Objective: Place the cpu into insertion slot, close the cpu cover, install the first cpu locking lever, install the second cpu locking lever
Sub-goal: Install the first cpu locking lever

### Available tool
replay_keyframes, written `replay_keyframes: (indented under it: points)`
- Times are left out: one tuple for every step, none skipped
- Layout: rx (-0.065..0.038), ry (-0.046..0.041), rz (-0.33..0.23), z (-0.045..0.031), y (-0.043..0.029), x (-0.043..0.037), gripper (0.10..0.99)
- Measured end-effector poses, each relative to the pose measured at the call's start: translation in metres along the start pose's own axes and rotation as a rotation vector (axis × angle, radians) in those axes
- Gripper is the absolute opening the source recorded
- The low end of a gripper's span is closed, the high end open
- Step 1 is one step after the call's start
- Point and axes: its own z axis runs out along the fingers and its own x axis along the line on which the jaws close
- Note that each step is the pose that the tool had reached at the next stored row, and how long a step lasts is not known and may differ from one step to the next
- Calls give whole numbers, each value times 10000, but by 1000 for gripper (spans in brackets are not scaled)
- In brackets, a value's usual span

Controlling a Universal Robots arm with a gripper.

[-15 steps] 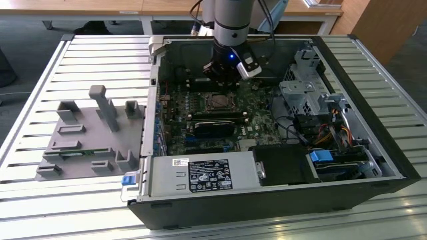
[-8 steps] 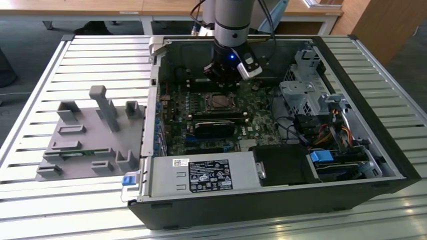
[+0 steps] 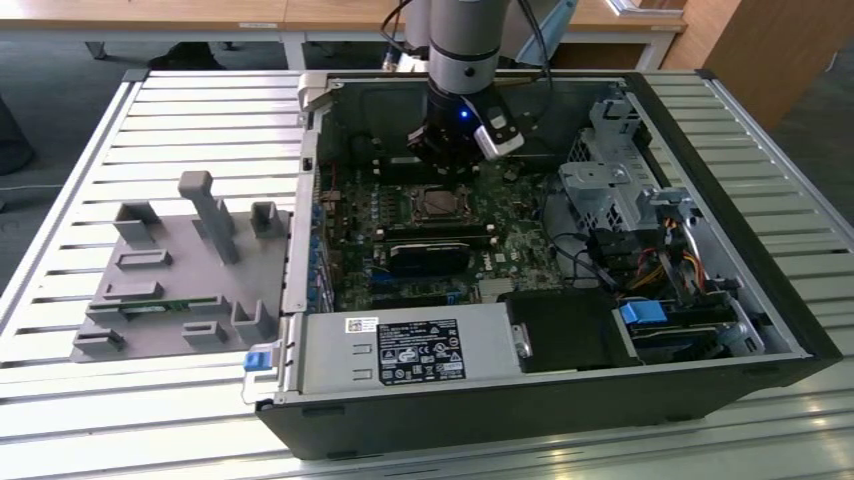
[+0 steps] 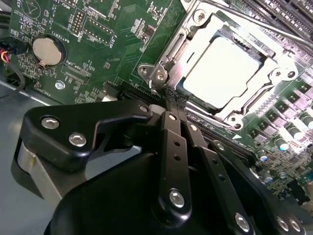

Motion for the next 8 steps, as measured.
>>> replay_keyframes:
  points:
    - [-1,-1,0,-14,2,-1,106]
    - [6,3,0,-39,2,-1,106]
    - [9,4,0,-62,3,-1,106]
    - [8,3,1,-85,4,-2,106]
    - [9,4,1,-108,6,-2,106]
    - [9,5,0,-123,6,-2,106]
    - [8,4,0,-124,7,-3,106]
    - [6,3,0,-124,7,-3,106]
